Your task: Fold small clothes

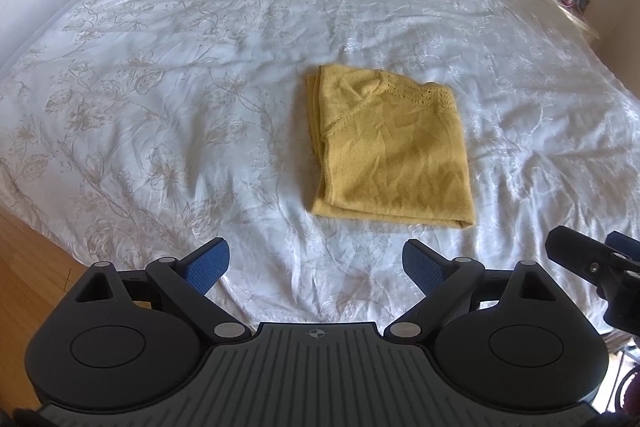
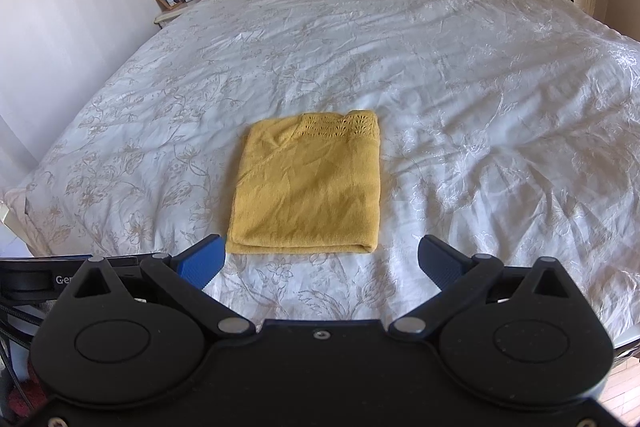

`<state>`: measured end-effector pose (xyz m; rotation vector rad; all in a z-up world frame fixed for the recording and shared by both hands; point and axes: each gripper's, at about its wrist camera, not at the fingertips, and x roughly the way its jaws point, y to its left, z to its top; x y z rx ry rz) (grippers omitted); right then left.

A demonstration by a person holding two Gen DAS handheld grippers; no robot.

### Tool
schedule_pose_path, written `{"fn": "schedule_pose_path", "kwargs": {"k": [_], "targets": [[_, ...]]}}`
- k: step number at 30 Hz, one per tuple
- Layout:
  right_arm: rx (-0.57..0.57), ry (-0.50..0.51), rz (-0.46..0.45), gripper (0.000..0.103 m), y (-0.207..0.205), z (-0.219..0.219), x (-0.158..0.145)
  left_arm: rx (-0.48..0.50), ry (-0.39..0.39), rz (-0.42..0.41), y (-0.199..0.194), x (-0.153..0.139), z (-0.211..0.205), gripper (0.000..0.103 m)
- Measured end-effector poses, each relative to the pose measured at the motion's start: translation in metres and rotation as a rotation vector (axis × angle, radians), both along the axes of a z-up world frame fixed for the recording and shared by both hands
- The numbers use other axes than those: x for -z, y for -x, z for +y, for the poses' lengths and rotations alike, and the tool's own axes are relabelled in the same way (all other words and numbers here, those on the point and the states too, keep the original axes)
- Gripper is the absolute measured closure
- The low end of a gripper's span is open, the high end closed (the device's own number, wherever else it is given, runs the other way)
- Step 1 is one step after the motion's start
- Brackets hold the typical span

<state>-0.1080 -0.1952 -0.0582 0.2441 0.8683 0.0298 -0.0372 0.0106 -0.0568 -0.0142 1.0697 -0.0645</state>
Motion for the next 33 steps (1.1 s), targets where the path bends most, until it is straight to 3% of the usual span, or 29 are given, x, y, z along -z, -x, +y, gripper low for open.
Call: {"fn": "schedule_pose_path", "kwargs": {"k": [17, 33], "targets": [[0.022, -0.034, 0.034, 0.001, -0.008, -0.007, 0.009, 0.008, -0.017, 0.037, -0.013, 0.011, -0.01, 0.009], [0.008, -0.079, 0.103, 0.001, -0.046, -0.028, 0.03, 0.012, -0.042, 0.087, -0.046, 0.025, -0.033, 0.009]]}}
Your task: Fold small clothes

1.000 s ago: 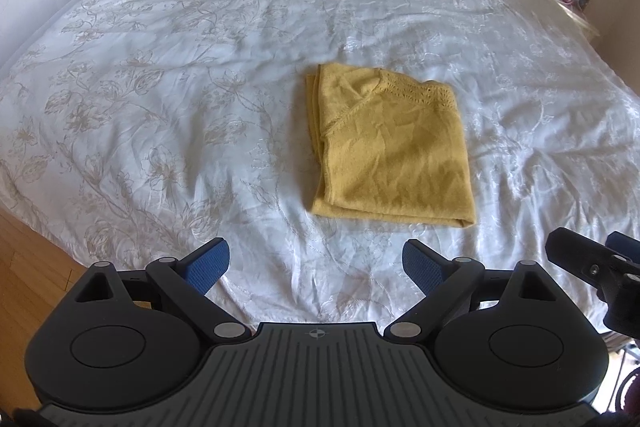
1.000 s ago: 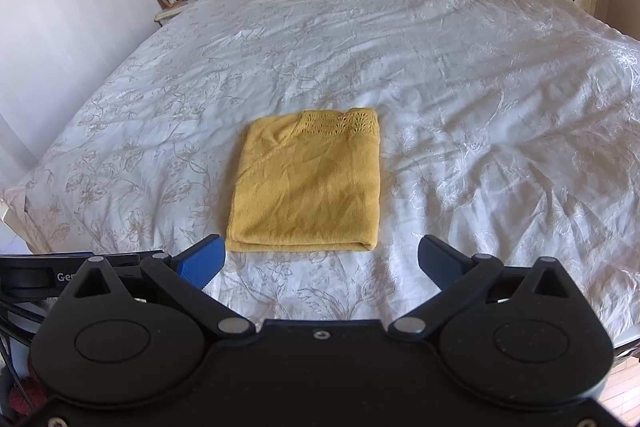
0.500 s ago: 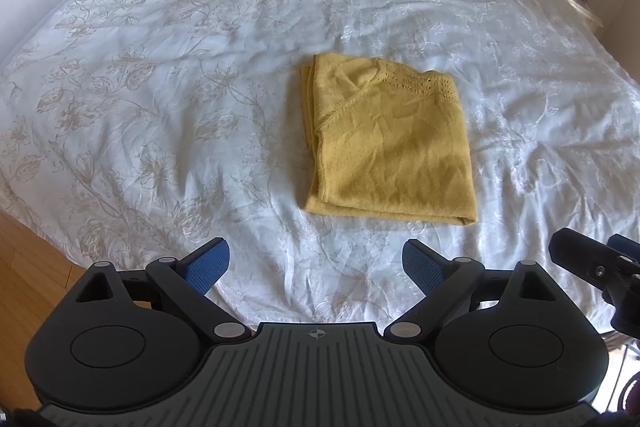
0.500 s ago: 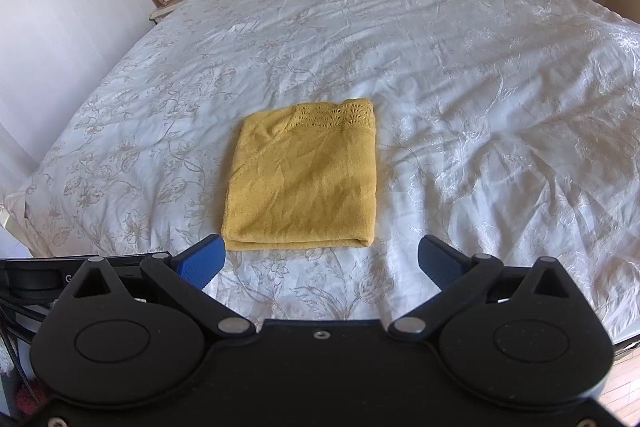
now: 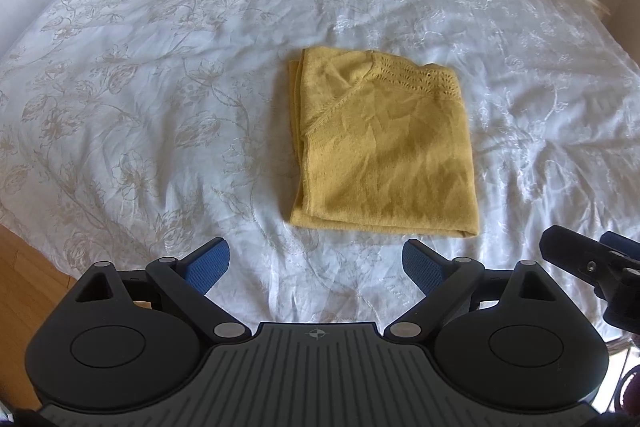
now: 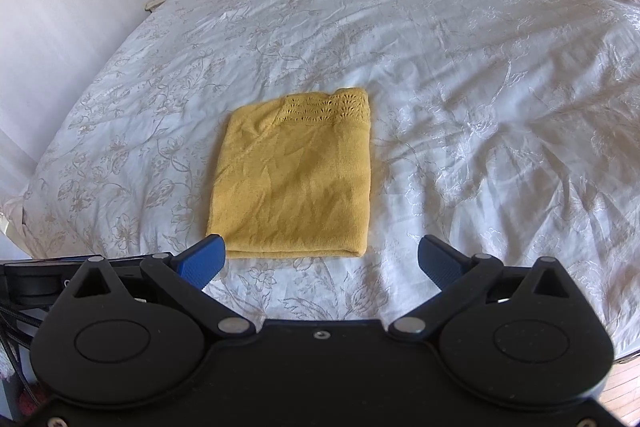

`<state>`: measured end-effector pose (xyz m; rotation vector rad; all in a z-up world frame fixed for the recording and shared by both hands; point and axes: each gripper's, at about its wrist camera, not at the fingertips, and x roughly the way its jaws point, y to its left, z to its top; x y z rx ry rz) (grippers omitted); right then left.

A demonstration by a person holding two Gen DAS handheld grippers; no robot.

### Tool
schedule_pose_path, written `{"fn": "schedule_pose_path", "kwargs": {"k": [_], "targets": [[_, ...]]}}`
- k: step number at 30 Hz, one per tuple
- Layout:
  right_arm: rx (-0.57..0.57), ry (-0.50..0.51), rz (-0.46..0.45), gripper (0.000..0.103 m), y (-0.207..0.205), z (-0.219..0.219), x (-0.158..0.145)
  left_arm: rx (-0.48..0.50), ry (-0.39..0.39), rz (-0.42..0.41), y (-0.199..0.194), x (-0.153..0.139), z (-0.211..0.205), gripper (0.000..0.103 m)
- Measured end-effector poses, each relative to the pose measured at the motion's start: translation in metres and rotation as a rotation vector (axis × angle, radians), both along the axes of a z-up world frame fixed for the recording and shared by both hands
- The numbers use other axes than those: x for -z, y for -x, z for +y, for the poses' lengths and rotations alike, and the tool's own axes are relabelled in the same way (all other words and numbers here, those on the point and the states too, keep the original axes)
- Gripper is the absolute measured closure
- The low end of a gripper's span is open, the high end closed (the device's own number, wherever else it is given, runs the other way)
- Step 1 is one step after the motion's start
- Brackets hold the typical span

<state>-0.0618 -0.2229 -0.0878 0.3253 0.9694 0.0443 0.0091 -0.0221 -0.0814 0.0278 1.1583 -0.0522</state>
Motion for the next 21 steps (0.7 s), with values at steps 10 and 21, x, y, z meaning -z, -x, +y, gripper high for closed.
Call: {"fn": "schedule_pose_path", "kwargs": {"k": [10, 21], "targets": [[-0.028, -0.024, 0.04, 0.001, -0.03, -0.012, 0.014, -0.003, -0.013, 0.038, -0.025, 0.011, -0.012, 0.015], [-0.06, -0.043, 0.075, 0.001, -0.061, -0.024, 0.026, -0.01, -0.034, 0.063, -0.049, 0.018, -0.022, 0.015]]}}
